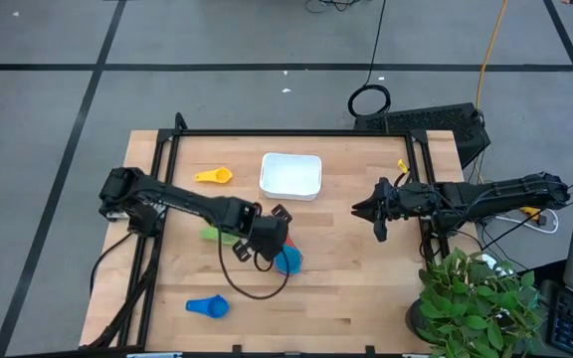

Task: Nest measuring cups in basket
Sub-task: Stack the light blue measuring cup on top of the red measuring cup

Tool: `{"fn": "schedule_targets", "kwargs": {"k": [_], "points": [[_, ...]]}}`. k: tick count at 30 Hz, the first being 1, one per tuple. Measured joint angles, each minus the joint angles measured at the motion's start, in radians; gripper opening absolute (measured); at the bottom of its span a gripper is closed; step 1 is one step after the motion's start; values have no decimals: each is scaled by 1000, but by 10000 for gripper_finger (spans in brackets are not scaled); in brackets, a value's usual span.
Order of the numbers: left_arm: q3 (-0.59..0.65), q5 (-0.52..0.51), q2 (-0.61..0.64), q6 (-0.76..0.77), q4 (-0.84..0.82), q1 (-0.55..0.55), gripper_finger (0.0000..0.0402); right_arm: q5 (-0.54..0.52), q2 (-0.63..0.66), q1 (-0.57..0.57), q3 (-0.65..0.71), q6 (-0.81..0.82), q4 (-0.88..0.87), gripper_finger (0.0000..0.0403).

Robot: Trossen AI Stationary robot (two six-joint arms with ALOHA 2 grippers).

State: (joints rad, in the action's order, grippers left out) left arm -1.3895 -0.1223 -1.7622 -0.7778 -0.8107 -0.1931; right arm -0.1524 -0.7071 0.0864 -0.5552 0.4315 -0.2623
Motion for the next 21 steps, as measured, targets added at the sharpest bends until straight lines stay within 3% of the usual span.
{"fn": "schedule_targets", "kwargs": {"k": [10,21], "points": [[27,24,-1,-219,7,30,131,-1,0,0,0,1,0,73],[149,23,-2,-294,211,49,133,-2,0,0,0,1,1,73]]}}
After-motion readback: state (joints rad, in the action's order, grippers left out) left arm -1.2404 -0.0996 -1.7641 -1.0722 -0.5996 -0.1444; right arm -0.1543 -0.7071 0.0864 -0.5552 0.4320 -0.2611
